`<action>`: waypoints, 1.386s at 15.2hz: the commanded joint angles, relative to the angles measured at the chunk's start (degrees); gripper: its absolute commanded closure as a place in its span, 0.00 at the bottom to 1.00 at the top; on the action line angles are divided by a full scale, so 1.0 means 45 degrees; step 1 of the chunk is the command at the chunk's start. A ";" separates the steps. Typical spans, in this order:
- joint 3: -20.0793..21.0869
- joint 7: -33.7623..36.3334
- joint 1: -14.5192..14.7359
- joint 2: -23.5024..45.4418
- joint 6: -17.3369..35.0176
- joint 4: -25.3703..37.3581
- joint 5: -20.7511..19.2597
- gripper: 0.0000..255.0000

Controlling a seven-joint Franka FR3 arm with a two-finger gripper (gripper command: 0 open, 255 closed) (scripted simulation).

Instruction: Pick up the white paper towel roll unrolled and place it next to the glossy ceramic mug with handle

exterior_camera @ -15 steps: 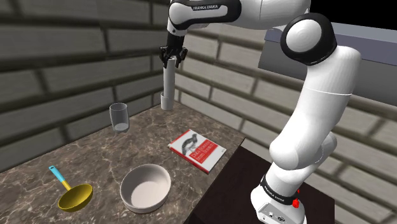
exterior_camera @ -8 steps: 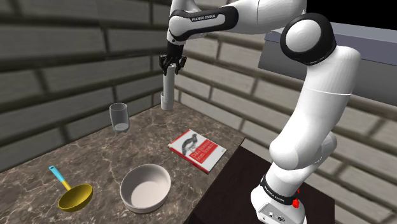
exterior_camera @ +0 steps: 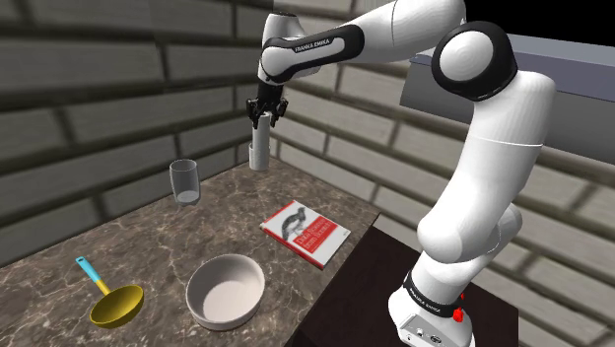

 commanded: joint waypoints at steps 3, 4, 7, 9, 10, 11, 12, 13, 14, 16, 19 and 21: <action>-0.0032 0.0126 0.0016 0.0158 0.0629 -0.0486 -0.0139 1.00; -0.0042 0.0159 0.0021 0.0205 0.0784 -0.0601 -0.0179 1.00; -0.0076 0.0266 0.0040 0.0362 0.1245 -0.0926 -0.0310 1.00; -0.0103 0.0344 0.0056 0.0479 0.1549 -0.1128 -0.0407 1.00; -0.0116 0.0379 0.0064 0.0532 0.1676 -0.1209 -0.0451 1.00; -0.0115 0.0378 0.0063 0.0531 0.1676 -0.1210 -0.0450 1.00; -0.0116 0.0379 0.0064 0.0532 0.1676 -0.1209 -0.0450 1.00; -0.0116 0.0379 0.0064 0.0532 0.1676 -0.1209 -0.0451 1.00; -0.0116 0.0379 0.0064 0.0532 0.1676 -0.1209 -0.0451 1.00; -0.0116 0.0379 0.0064 0.0532 0.1676 -0.1209 -0.0451 1.00; -0.0116 0.0379 0.0064 0.0532 0.1676 -0.1209 -0.0451 0.00; -0.0116 0.0378 0.0064 0.0532 0.1676 -0.1209 -0.0450 0.00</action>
